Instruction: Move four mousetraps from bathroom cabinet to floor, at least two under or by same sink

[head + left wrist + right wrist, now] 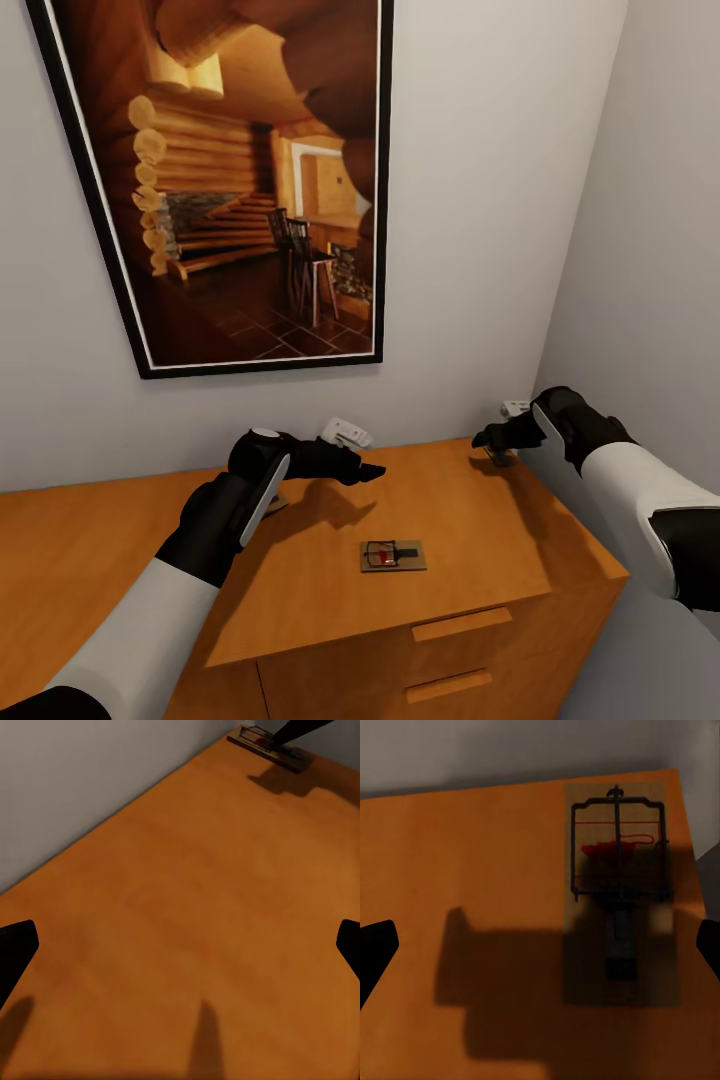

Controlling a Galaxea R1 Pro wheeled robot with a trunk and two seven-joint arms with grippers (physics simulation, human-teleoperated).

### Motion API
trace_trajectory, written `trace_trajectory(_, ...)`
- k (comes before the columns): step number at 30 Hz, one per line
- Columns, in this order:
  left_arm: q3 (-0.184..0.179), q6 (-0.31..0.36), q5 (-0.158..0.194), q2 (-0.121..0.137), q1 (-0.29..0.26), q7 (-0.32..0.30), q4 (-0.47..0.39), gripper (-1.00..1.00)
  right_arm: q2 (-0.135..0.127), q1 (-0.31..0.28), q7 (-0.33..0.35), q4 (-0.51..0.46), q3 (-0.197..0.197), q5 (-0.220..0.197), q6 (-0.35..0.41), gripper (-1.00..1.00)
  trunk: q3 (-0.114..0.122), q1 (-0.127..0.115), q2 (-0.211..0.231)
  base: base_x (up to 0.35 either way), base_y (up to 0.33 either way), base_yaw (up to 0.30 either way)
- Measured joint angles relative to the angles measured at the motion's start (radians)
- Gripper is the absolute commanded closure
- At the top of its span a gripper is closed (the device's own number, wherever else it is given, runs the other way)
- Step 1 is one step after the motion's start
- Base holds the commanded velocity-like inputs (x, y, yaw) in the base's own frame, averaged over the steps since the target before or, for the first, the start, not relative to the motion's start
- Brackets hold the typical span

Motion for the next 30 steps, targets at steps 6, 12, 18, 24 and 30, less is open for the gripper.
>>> trace_trajectory(6,0.000,-0.011,0.001,0.000,0.000,0.000,0.000,-1.00,0.000,0.000,0.002,0.000,0.000,0.002,-0.001,-1.00,0.000,0.000,0.000,0.004,-0.011,0.000)
trace_trajectory(12,0.000,-0.021,0.000,0.000,0.000,0.001,0.000,-1.00,0.000,0.000,0.003,0.000,0.001,0.002,-0.001,-1.00,0.000,0.000,0.000,0.001,-0.003,0.000)
trace_trajectory(18,0.000,-0.025,0.001,0.000,0.000,0.002,0.000,-1.00,0.000,0.000,0.003,0.000,0.001,0.002,-0.001,-1.00,0.000,0.000,0.000,0.000,-0.001,0.000)
trace_trajectory(24,0.000,-0.025,0.000,-0.001,0.000,0.002,0.000,-1.00,0.000,0.000,0.003,0.000,0.001,0.003,-0.001,-1.00,0.000,0.000,0.000,0.000,-0.045,0.000)
trace_trajectory(30,0.000,-0.026,0.000,0.000,0.000,0.003,0.000,-1.00,0.000,0.000,0.003,0.000,0.001,0.003,-0.001,-1.00,0.000,0.000,0.000,0.000,-0.044,0.000)
